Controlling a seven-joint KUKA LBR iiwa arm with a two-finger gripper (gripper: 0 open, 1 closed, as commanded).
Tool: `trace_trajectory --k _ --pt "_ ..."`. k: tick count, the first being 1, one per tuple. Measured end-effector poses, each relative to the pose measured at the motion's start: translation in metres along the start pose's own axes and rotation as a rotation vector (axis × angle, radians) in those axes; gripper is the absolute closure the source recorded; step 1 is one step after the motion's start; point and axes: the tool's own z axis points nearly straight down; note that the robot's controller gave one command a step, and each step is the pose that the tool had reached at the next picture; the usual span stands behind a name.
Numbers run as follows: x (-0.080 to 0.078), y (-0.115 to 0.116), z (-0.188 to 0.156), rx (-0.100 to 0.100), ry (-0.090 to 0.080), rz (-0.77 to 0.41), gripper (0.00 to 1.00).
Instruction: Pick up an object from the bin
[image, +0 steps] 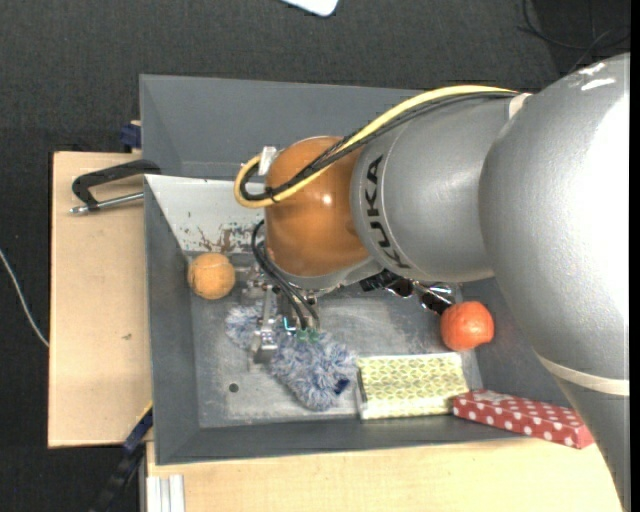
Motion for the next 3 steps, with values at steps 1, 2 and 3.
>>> trace_trajectory --k 1,2,3 --pt "-0.002 -0.001 -0.005 -0.002 -0.008 0.002 0.00" --pt "-0.022 -0.026 0.051 -0.005 -0.016 0.003 1.00" --pt "-0.022 -0.026 0.051 -0.005 -0.016 0.003 1.00"
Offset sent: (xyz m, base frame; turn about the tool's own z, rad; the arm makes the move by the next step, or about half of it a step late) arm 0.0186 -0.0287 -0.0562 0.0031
